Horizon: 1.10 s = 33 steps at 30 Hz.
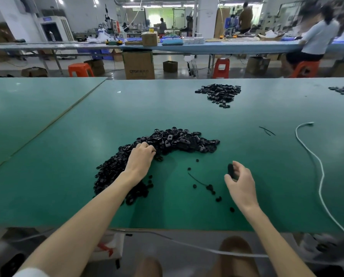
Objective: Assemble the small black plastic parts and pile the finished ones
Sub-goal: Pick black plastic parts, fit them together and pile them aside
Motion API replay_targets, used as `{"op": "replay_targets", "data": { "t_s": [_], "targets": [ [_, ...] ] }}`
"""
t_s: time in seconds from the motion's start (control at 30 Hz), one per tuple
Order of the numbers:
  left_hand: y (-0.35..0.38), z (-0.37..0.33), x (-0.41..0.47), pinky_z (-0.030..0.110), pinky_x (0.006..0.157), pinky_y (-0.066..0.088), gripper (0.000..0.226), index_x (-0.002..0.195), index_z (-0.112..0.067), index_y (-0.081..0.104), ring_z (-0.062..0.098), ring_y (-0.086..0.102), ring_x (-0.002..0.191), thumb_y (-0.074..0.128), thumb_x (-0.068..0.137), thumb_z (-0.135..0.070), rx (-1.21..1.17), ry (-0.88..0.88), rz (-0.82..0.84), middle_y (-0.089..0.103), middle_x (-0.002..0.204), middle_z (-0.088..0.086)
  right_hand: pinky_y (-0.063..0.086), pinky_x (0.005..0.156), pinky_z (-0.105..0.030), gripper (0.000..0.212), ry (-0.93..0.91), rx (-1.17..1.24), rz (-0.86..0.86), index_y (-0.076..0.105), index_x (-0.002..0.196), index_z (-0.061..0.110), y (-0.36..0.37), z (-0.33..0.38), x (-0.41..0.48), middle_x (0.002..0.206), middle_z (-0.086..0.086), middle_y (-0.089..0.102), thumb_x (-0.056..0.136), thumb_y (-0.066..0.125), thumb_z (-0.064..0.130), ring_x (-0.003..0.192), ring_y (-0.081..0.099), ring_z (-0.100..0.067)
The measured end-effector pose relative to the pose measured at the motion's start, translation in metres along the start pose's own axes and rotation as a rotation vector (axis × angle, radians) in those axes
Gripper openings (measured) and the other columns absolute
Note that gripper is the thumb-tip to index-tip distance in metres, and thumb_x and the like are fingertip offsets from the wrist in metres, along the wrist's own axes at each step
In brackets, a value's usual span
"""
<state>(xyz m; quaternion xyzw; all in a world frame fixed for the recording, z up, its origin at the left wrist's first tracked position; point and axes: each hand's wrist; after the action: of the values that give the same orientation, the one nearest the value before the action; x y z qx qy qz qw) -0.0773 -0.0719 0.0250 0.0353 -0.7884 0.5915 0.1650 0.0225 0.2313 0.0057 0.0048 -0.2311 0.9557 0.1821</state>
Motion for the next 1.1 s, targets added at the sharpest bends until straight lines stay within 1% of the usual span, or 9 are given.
{"op": "replay_targets", "data": {
  "t_s": [0.1,0.17,0.23,0.33,0.43,0.53,0.73,0.93,1.1],
  "targets": [
    [-0.003,-0.008,-0.001,0.037,0.098,0.045,0.024,0.118,-0.005,0.07,0.027,0.058,0.108,0.054,0.106,-0.018,-0.144,-0.045,-0.116,0.065,0.114,0.009,0.042,0.095,-0.025,0.058,0.003,-0.029,0.057,0.04,0.157,0.01,0.0,0.004,-0.003,0.16,-0.007,0.034,0.102,0.061,0.011,0.093,0.057,0.002],
    [-0.008,-0.019,-0.004,0.024,0.087,0.045,0.019,0.114,-0.004,0.07,0.018,0.062,0.096,0.059,0.104,-0.015,-0.376,-0.124,-0.131,0.067,0.104,0.007,0.044,0.099,-0.029,0.06,0.001,-0.036,0.073,0.039,0.158,0.013,0.002,0.008,-0.006,0.167,-0.004,0.019,0.102,0.061,0.011,0.11,0.061,-0.01],
    [-0.014,-0.032,-0.01,0.013,0.07,0.048,0.013,0.11,-0.004,0.069,0.006,0.067,0.075,0.065,0.1,-0.011,-0.664,-0.217,-0.058,0.072,0.093,0.005,0.045,0.109,-0.038,0.058,-0.051,-0.045,0.035,0.042,0.156,0.013,0.007,0.013,-0.011,0.168,-0.004,0.015,0.101,0.062,0.01,0.136,0.048,-0.026],
    [-0.017,-0.047,-0.026,0.018,0.063,0.056,0.015,0.107,-0.004,0.066,0.009,0.074,0.071,0.073,0.093,-0.005,-1.062,-0.287,0.112,0.077,0.091,0.013,0.045,0.111,-0.045,0.046,-0.208,-0.058,-0.03,0.054,0.145,0.014,0.019,0.023,-0.02,0.146,-0.004,0.043,0.1,0.065,0.012,0.134,0.044,-0.021],
    [-0.014,-0.058,-0.045,0.024,0.065,0.059,0.021,0.109,-0.003,0.065,0.018,0.075,0.074,0.075,0.091,-0.004,-1.251,-0.321,0.183,0.078,0.087,0.012,0.055,0.094,-0.033,0.038,-0.206,0.087,0.096,0.059,0.137,0.019,0.04,0.036,-0.033,0.119,0.004,0.063,0.1,0.066,0.018,0.11,0.061,-0.006],
    [-0.005,-0.061,-0.06,0.026,0.069,0.06,0.017,0.106,-0.002,0.068,0.018,0.073,0.073,0.075,0.09,-0.001,-1.293,-0.31,0.229,0.076,0.087,0.013,0.059,0.071,-0.026,0.026,-0.147,0.197,0.23,0.065,0.127,0.017,0.064,0.043,-0.045,0.111,0.004,0.071,0.101,0.066,0.015,0.101,0.068,-0.012],
    [-0.004,-0.048,-0.077,0.033,0.07,0.062,0.015,0.105,-0.003,0.07,0.026,0.077,0.078,0.075,0.091,-0.002,-1.138,-0.231,0.191,0.076,0.098,0.016,0.054,0.058,-0.023,0.01,-0.057,0.319,0.197,0.072,0.101,0.013,0.079,0.039,-0.053,0.083,-0.001,0.077,0.099,0.066,0.005,0.068,0.07,-0.009],
    [-0.012,-0.032,-0.08,0.01,0.074,0.048,0.016,0.102,-0.02,0.071,0.003,0.063,0.084,0.065,0.098,-0.006,-0.551,-0.111,-0.069,0.067,0.098,-0.007,0.056,0.063,-0.023,0.014,0.001,0.465,0.173,0.071,0.104,0.011,0.075,0.034,-0.05,0.083,-0.003,0.076,0.099,0.064,0.001,0.07,0.069,-0.008],
    [-0.022,-0.02,-0.068,0.03,0.091,0.049,0.018,0.116,-0.013,0.07,0.02,0.06,0.098,0.066,0.098,-0.01,-0.174,-0.131,0.066,0.063,0.111,0.003,0.056,0.064,-0.023,0.016,0.028,0.568,0.153,0.074,0.107,0.009,0.071,0.028,-0.05,0.081,-0.002,0.076,0.098,0.064,0.0,0.071,0.068,-0.009]
  ]
}}
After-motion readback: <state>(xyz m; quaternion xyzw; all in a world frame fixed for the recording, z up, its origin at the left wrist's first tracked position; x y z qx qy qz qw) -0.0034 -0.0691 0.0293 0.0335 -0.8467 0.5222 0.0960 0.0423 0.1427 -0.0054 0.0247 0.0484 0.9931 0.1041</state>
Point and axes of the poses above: each hand's wrist, its own x-axis towards the middle knuckle, its own y-axis out of the palm, z = x × y
